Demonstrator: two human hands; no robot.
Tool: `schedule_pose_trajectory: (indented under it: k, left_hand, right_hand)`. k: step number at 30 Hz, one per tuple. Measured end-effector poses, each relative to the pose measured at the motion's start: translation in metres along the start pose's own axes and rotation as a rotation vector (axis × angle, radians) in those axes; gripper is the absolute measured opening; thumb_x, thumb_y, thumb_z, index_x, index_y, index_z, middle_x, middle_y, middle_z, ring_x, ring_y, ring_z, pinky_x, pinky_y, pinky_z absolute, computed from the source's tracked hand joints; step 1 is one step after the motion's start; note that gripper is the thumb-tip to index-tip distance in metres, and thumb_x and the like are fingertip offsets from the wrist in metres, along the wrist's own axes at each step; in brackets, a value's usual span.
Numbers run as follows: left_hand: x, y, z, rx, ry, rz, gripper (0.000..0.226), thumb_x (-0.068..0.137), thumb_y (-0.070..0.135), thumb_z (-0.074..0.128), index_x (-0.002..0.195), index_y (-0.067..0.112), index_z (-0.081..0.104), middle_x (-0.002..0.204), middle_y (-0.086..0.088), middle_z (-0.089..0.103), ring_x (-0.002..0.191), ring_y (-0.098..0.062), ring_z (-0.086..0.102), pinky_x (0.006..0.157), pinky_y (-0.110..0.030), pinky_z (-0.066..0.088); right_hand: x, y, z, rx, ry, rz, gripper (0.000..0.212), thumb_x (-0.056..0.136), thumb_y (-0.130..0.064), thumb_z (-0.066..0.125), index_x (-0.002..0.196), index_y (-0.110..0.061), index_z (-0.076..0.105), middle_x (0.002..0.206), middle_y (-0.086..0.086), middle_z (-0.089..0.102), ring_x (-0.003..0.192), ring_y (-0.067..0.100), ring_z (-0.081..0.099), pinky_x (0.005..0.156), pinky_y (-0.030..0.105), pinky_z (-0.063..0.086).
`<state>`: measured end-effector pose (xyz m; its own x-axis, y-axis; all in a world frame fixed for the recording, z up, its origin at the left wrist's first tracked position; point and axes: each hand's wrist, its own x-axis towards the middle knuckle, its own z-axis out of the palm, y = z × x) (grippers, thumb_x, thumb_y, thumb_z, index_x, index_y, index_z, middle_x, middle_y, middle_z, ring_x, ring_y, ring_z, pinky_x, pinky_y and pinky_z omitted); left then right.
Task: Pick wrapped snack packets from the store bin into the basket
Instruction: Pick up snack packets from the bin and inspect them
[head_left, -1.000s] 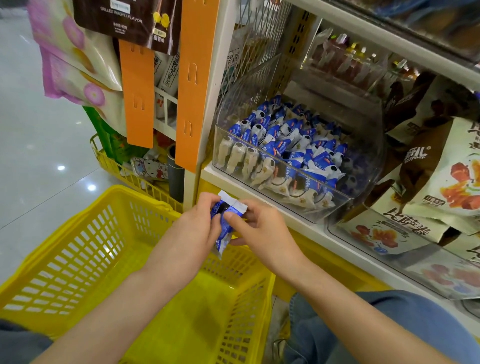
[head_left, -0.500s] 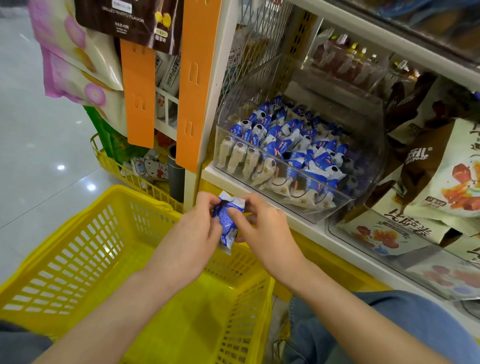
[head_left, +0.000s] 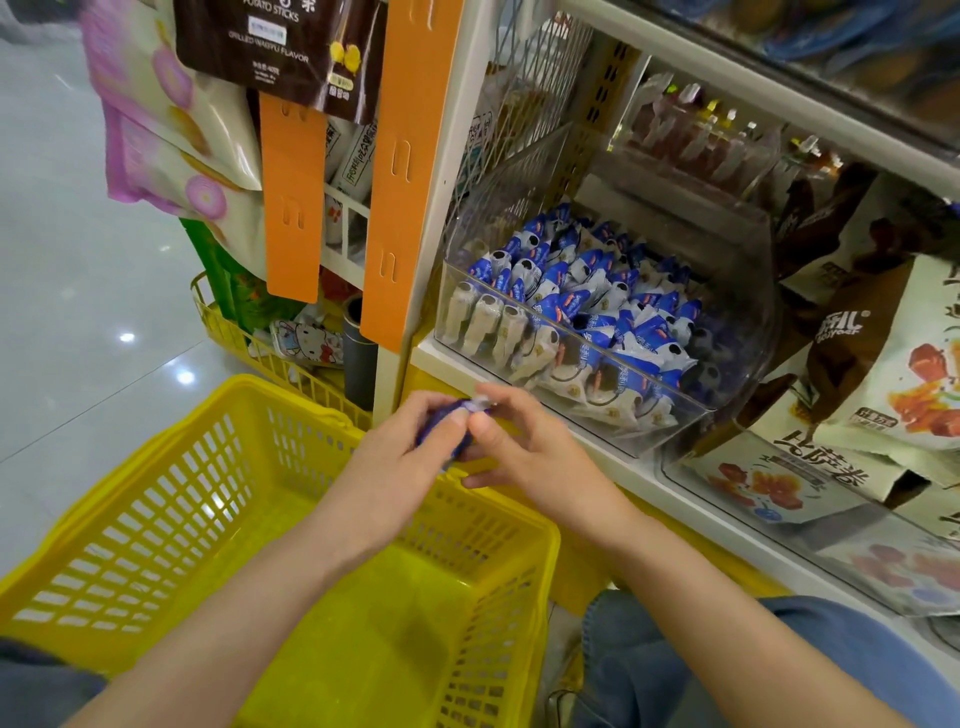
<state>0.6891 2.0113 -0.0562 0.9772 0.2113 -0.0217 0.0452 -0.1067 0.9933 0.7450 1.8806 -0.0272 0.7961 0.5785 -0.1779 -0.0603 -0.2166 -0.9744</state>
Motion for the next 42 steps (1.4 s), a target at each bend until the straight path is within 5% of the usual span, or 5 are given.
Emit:
schedule_pose_trajectory:
  k: [3,9,19,29,42]
  left_hand:
    - [0.0,0.003,0.003,-0.121,-0.103,-0.048,0.019,0.085,0.023,0.062,0.102,0.028,0.056,0.095,0.01,0.066,0.083,0.004,0.061,0.071,-0.013,0.049]
    - [0.002,0.006,0.013,-0.05,-0.143,-0.029,0.025,0.084,0.01,0.066,0.099,0.027,0.057,0.101,0.0,0.068,0.097,-0.017,0.063,0.089,-0.037,0.051]
    - [0.018,0.02,0.029,-0.196,-0.129,0.012,0.019,0.085,0.015,0.065,0.099,0.026,0.058,0.1,0.008,0.069,0.095,-0.013,0.064,0.087,-0.031,0.052]
    - [0.041,0.033,0.047,-0.353,-0.14,-0.016,0.019,0.086,0.018,0.063,0.093,0.033,0.054,0.102,0.01,0.066,0.096,-0.006,0.062,0.085,-0.025,0.05]
    - [0.046,0.037,0.036,-0.395,-0.069,-0.007,0.018,0.087,0.02,0.062,0.102,0.026,0.054,0.101,0.01,0.065,0.089,0.001,0.061,0.061,-0.005,0.046]
  right_hand:
    - [-0.003,-0.007,-0.007,0.053,-0.025,-0.009,0.017,0.094,-0.009,0.045,0.102,-0.02,0.055,0.093,0.001,0.061,0.065,0.005,0.065,0.057,0.018,0.055]
    - [-0.009,-0.013,-0.027,-0.464,0.263,-0.201,0.015,0.089,-0.022,0.059,0.075,-0.025,0.063,0.063,-0.001,0.065,0.05,0.002,0.056,0.046,0.018,0.048]
    - [-0.015,-0.075,-0.078,-0.838,0.289,-0.275,0.01,0.09,-0.027,0.055,0.089,-0.032,0.063,0.08,-0.018,0.065,0.078,-0.002,0.061,0.07,0.012,0.05]
    - [0.035,-0.088,-0.146,-1.626,-0.098,0.384,0.018,0.09,-0.024,0.059,0.106,-0.023,0.066,0.107,-0.003,0.066,0.095,0.012,0.059,0.089,0.027,0.047]
    - [0.05,-0.08,-0.146,-1.536,-0.19,0.579,0.032,0.078,-0.018,0.072,0.105,-0.02,0.057,0.095,-0.007,0.058,0.089,0.011,0.056,0.08,0.025,0.048]
